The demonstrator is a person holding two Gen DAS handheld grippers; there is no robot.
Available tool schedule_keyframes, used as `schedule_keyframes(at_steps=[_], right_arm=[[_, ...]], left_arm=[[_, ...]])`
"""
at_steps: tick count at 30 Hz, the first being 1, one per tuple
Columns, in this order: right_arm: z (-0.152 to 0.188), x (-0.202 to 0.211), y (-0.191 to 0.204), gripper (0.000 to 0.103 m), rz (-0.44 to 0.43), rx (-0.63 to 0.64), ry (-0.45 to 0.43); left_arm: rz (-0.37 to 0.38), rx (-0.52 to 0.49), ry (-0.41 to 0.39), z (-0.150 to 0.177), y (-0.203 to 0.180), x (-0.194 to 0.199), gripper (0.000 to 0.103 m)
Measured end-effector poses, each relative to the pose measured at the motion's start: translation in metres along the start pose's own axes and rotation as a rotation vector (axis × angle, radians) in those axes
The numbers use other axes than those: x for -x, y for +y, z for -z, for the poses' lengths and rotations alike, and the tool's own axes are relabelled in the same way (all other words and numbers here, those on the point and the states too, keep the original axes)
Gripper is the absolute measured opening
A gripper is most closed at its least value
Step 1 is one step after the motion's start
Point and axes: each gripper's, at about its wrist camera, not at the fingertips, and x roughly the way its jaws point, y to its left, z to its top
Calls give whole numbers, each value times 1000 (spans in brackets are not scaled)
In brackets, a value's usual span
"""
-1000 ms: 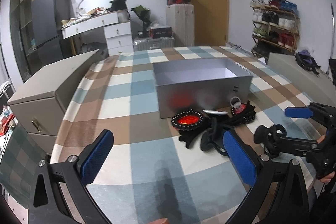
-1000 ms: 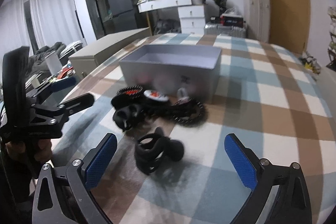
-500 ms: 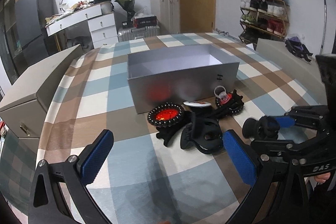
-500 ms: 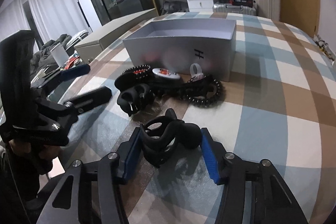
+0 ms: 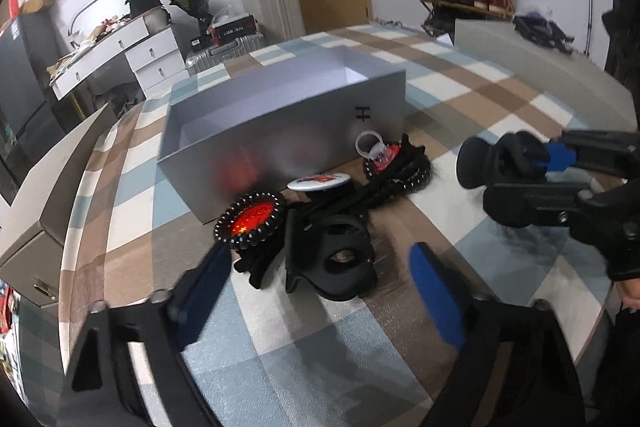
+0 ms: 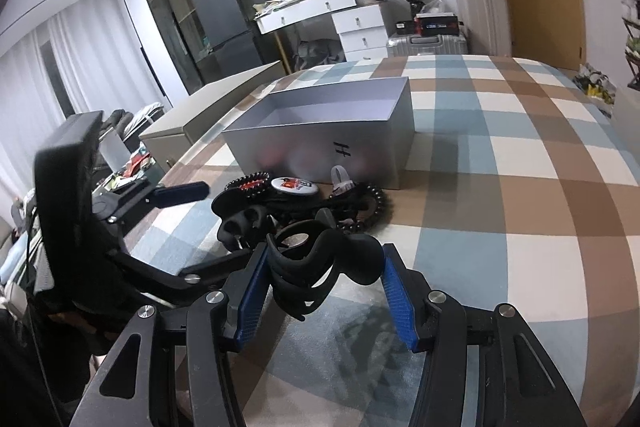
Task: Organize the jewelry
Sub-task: 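Lower the right tool onto the black claw clip and close it, then carry the black claw clip with the right tool over the grey box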
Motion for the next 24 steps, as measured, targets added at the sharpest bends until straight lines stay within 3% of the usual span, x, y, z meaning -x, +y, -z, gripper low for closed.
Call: schedule_keyframes(at_steps=[2,3,9,24], right_arm=[[0,1,1,53,1,4,-4],[0,2,1,53,1,5,-7],[-1,5,2,53,5,5,-20],[-27,16,0,53,40,-11,-105]], left_arm=[[-3,3,20,1,2,-3,58],[3,6,27,1,2,-5,40],[52,42,-29,5,11,11,39],[11,163,-205,-9,38,37,39]])
